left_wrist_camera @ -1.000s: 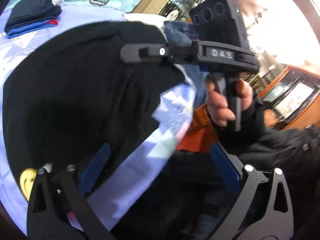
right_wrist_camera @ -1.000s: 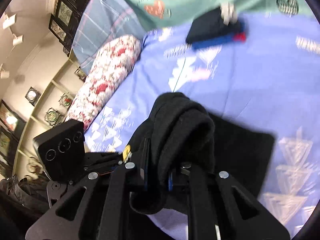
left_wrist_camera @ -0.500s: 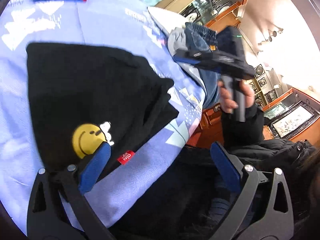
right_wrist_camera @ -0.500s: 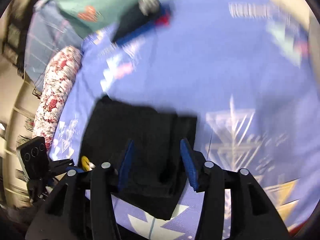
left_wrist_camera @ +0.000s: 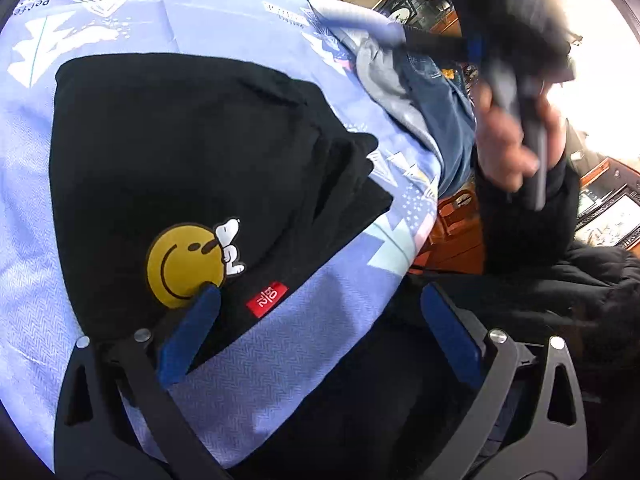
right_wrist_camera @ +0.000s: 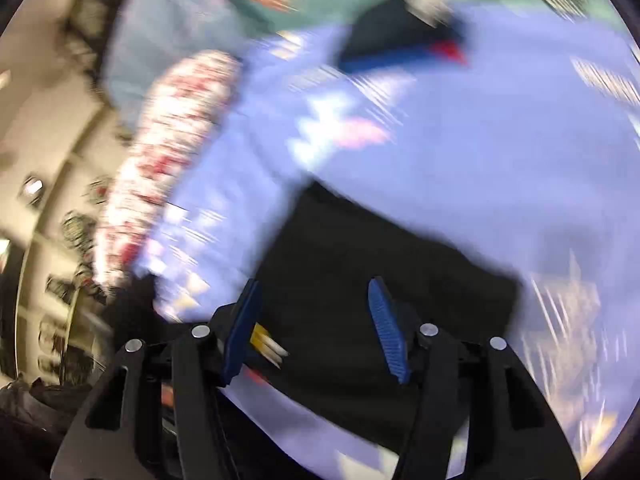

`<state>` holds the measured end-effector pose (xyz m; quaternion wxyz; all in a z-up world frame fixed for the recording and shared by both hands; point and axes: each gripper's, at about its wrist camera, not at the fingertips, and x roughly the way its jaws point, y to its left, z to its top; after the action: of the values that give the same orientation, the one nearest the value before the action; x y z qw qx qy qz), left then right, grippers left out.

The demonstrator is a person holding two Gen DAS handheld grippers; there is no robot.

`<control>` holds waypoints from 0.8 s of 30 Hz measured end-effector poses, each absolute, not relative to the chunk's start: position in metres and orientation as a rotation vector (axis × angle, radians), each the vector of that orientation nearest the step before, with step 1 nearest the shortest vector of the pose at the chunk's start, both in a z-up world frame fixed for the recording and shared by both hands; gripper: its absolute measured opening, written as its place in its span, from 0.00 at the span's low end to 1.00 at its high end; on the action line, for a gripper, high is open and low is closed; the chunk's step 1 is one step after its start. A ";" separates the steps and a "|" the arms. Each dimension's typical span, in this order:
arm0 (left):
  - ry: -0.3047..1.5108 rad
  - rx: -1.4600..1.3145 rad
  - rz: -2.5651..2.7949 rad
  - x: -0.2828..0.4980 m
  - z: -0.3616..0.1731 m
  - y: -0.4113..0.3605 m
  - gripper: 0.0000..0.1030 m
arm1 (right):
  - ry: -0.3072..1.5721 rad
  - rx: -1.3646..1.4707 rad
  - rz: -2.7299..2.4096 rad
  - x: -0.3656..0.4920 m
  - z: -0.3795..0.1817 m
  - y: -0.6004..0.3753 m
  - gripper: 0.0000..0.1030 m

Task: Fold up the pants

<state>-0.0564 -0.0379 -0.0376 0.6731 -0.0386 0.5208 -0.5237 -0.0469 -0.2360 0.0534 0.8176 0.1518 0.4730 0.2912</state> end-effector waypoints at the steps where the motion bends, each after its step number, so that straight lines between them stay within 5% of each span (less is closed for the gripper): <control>1: 1.174 -0.089 -1.175 -0.055 -0.038 -0.038 0.98 | 1.006 0.334 0.672 -0.036 0.055 -0.221 0.55; 6: 1.159 -0.062 -1.157 -0.061 -0.039 -0.040 0.98 | 1.231 0.321 0.643 0.032 -0.032 -0.145 0.54; 7: 1.162 -0.060 -1.155 -0.063 -0.040 -0.044 0.98 | 1.304 0.360 0.619 0.041 -0.065 -0.142 0.48; 10: 1.149 -0.089 -1.183 -0.060 -0.038 -0.038 0.98 | 1.238 0.447 0.647 0.035 -0.061 -0.155 0.46; 13: 1.071 -0.130 -1.164 -0.054 -0.017 -0.026 0.98 | 1.121 0.469 0.661 0.007 -0.015 -0.187 0.54; 15: 0.980 -0.177 -1.156 -0.048 0.006 -0.007 0.98 | 0.992 0.394 0.594 -0.025 0.021 -0.221 0.83; 17: 0.958 -0.199 -1.108 -0.032 0.015 0.011 0.98 | 0.897 0.326 0.470 -0.056 0.048 -0.272 0.99; 24: 1.194 -0.224 -0.969 0.032 -0.041 0.015 0.98 | 1.035 0.500 0.264 -0.090 -0.016 -0.375 0.99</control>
<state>0.0317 0.0146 -0.0411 0.7131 -0.1010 0.5387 -0.4371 -0.0896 -0.3753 -0.0156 0.8310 0.2357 0.4882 0.1246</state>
